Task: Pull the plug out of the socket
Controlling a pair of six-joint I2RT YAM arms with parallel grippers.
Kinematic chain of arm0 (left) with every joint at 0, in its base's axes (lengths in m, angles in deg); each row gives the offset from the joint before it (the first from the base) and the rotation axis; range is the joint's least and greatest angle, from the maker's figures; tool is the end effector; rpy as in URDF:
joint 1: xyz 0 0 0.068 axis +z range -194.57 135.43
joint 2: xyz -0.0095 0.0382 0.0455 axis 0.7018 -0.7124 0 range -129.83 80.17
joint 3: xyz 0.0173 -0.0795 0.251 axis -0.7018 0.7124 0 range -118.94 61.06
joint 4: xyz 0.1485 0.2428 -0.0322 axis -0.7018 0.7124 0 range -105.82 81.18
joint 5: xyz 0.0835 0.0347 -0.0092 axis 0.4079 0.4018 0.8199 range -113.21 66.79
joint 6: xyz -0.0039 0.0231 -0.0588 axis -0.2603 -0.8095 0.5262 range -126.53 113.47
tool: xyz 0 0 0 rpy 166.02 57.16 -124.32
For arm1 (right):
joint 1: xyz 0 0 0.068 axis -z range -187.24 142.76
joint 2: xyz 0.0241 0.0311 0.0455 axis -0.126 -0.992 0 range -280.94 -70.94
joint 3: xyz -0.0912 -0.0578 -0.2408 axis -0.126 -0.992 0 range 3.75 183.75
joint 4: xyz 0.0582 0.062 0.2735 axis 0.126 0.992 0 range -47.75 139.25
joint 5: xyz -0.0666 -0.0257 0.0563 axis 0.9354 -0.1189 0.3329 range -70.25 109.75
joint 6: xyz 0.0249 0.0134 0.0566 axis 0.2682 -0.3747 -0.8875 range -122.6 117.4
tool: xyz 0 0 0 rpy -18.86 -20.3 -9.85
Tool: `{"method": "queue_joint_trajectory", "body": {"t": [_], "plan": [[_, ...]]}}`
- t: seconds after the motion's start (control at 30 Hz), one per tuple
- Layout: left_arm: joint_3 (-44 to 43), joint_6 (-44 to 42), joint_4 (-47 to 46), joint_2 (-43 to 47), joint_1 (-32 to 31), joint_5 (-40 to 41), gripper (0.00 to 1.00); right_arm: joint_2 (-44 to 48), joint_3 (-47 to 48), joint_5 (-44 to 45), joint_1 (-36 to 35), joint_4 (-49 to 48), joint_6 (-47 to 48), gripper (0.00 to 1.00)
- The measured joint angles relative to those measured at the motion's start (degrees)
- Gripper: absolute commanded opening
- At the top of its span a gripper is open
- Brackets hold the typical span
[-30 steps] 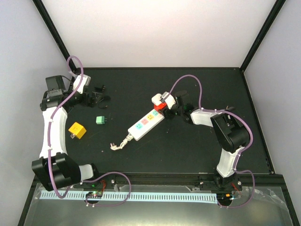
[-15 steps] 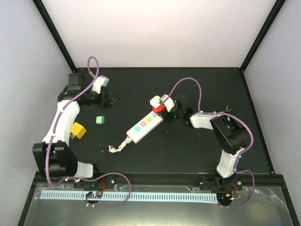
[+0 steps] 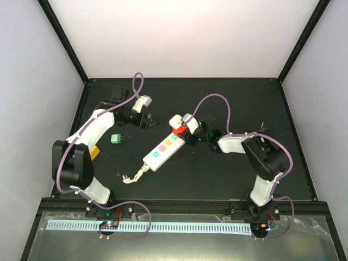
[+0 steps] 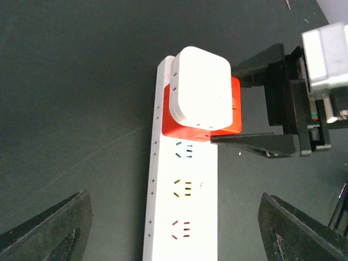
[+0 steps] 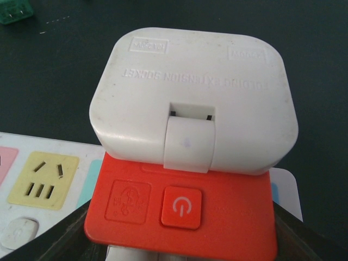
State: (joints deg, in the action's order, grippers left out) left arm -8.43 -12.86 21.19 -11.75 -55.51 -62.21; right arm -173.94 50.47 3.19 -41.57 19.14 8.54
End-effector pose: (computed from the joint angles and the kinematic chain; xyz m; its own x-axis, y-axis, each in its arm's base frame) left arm 0.3469 -0.0982 0.2236 -0.7894 0.2399 -0.5651 0.5521 0.6800 -0.4825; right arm 0.3050 0.2251 0.1033 -0.3008 -0.4297 -0.8514 -0.8110 0.5850 -0.0088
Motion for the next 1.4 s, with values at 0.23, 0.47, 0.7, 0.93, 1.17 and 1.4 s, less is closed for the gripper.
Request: {"method": "queue_joint_trajectory", "body": {"t": [0.23, 0.47, 0.7, 0.93, 1.17, 1.4], "plan": [[-4.20, 2.29, -1.57, -8.85, -4.96, 0.00, 0.81, 0.00, -0.26, -0.02, 0.00, -0.57, -0.02, 0.43], [-5.18, 3.65, -3.21, -12.50, -8.37, -0.02, 0.78, -0.15, -0.26, -0.04, 0.00, -0.76, -0.02, 0.38], [-6.58, 4.46, -3.78, -14.64, -9.03, -0.52, 0.69, -0.28, -0.24, -0.09, 0.02, -0.90, -0.04, 0.34], [-6.86, 4.96, -4.35, -14.51, -9.20, -2.12, 0.61, -0.96, 0.37, -0.35, 0.00, -1.16, -0.13, 0.31], [-6.86, 5.11, -5.25, -11.78, -9.46, -2.38, 0.56, -0.98, 0.42, -0.39, 0.00, -1.14, -0.15, 0.29], [-6.86, 4.94, -6.80, -11.13, -11.78, -2.21, 0.53, -0.98, 0.42, -0.39, 0.00, -1.14, -0.15, 0.29]]}}
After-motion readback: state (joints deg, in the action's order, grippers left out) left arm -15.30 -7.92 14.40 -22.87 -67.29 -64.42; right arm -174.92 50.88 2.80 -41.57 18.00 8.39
